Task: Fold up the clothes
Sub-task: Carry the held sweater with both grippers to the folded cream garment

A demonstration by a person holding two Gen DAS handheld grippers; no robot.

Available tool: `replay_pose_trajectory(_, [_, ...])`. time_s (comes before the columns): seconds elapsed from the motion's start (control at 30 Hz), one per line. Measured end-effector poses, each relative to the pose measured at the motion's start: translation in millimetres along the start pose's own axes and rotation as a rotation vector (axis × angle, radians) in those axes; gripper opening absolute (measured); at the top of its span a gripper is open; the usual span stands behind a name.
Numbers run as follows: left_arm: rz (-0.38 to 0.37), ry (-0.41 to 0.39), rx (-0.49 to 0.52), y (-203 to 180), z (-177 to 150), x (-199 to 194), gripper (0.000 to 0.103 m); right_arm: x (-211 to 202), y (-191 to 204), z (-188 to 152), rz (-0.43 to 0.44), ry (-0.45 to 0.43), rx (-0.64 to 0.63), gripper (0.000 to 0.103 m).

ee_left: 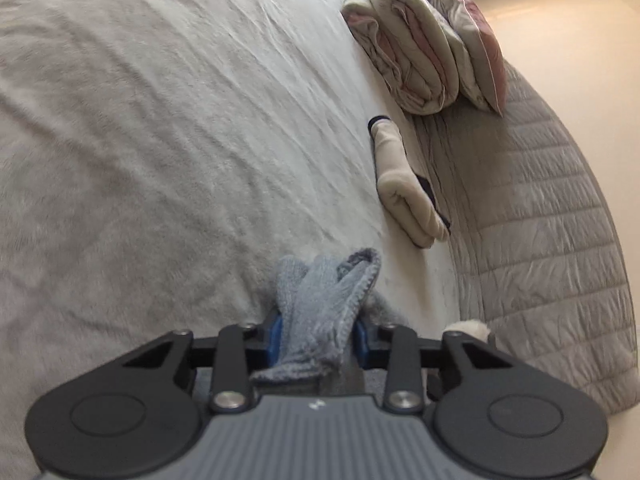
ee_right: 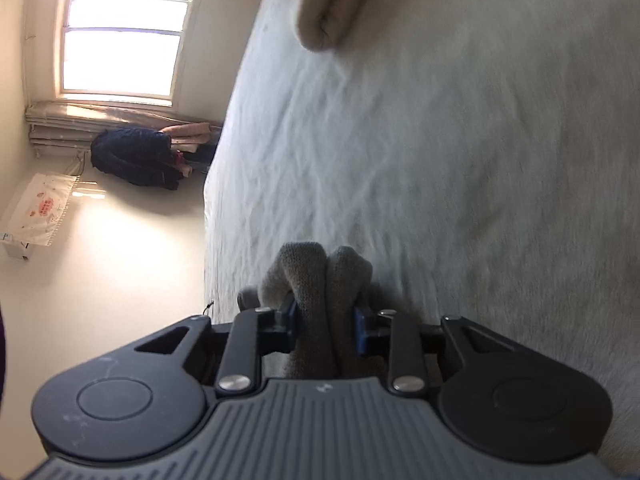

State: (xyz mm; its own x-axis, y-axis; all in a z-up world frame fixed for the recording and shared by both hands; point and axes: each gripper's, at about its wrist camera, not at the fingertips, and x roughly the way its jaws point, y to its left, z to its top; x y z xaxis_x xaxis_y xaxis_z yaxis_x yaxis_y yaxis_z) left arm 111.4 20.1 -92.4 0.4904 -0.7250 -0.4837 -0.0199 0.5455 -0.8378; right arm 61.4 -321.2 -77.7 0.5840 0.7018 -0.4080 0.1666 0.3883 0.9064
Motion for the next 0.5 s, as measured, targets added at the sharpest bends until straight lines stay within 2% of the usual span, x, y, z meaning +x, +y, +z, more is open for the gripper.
replay_pose_trajectory(0.07, [-0.003, -0.016, -0.007, -4, -5, -2, 0.035, -4, 4, 9, -0.023, -0.032, -0.023, 0.03])
replay_pose_trajectory(0.17, [0.05, -0.031, 0.045, -11, -6, 0, 0.048, 5, -6, 18, -0.058, -0.001, -0.001, 0.036])
replay_pose_trajectory(0.2, [0.061, -0.037, 0.059, -12, -5, 0, 0.051, 6, -9, 18, -0.061, -0.001, 0.013, 0.045])
replay_pose_trajectory(0.3, [0.072, -0.051, 0.096, -14, 0, -5, 0.061, 5, -11, 14, -0.043, 0.004, 0.01, 0.058])
replay_pose_trajectory(0.37, [0.067, -0.038, 0.107, -11, 3, -5, 0.064, 4, -9, 12, -0.029, 0.008, -0.008, 0.064])
replay_pose_trajectory(0.5, [0.036, -0.01, 0.091, -4, 2, 4, 0.064, 13, -7, 5, -0.039, 0.024, -0.055, 0.064])
